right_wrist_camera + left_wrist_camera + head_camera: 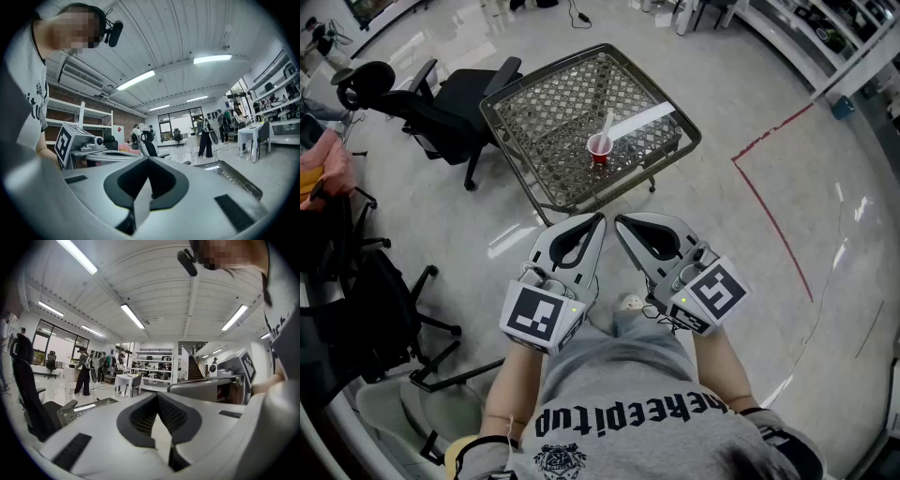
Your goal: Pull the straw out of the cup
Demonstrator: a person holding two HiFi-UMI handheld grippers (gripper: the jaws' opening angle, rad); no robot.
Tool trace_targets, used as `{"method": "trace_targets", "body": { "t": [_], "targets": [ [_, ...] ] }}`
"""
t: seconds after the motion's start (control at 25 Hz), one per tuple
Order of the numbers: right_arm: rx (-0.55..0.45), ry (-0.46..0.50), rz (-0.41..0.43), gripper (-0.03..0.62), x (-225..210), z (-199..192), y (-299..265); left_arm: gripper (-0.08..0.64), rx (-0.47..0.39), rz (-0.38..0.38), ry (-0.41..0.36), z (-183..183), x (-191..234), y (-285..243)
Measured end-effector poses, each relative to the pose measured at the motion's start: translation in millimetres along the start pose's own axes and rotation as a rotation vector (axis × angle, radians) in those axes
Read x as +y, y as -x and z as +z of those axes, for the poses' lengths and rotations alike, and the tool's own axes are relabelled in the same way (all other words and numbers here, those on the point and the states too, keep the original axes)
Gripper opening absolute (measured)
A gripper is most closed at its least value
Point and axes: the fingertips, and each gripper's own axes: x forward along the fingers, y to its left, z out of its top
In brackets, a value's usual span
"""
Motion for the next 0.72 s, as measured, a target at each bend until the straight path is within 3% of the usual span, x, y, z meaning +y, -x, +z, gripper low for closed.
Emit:
{"method": "trace_targets", "body": {
  "t": [0.72],
  "targets": [
    [-0.009,-0.029,-0.005,0.009,-3,1,15,0.02,-0.014,0.018,-0.017,4,-12,1]
  ]
}}
